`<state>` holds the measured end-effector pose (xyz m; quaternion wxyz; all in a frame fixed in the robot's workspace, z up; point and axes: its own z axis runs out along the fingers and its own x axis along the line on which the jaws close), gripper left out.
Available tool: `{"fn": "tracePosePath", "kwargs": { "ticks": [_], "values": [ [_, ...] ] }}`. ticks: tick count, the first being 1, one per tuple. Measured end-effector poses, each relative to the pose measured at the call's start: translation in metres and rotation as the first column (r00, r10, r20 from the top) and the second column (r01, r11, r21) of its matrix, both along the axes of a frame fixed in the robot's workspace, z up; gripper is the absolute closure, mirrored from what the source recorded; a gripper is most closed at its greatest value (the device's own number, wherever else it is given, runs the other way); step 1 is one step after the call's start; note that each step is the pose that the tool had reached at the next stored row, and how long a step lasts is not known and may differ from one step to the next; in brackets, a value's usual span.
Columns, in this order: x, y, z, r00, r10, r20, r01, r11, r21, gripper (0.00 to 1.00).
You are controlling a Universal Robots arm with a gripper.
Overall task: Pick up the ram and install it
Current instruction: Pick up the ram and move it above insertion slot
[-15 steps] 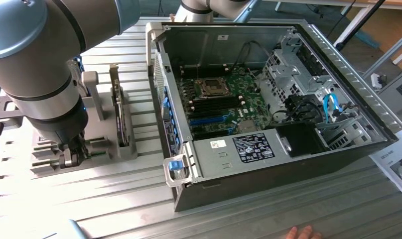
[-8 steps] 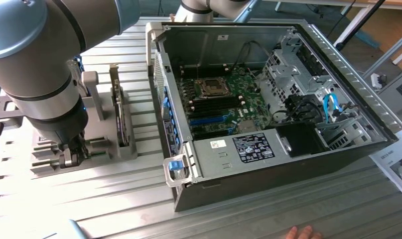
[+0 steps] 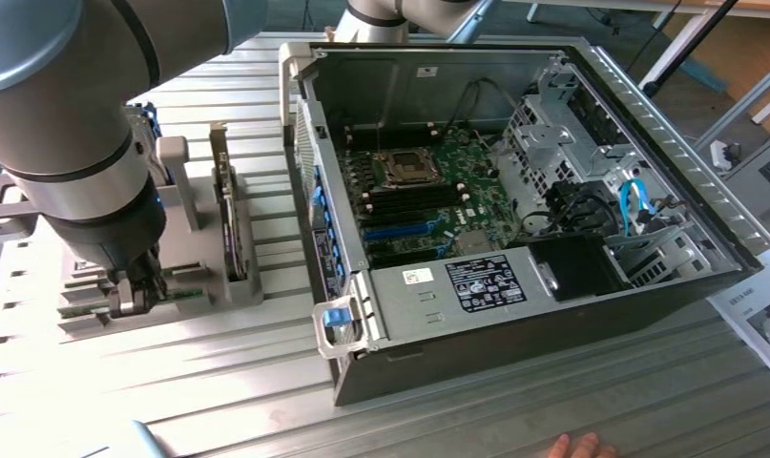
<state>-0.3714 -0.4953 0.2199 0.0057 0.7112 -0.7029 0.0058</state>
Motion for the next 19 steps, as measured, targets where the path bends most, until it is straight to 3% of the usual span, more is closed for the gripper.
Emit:
{"fn": "tracePosePath", "kwargs": {
  "ticks": [16, 19],
  "values": [
    [0.0, 0.0, 0.0355, 1.0, 0.0, -0.0001, 0.0, 1.0, 0.0059, 0.88],
    [0.0, 0.0, 0.038, 1.0, 0.0, 0.0, 0.0, 1.0, 0.0062, 0.88]
  ]
}}
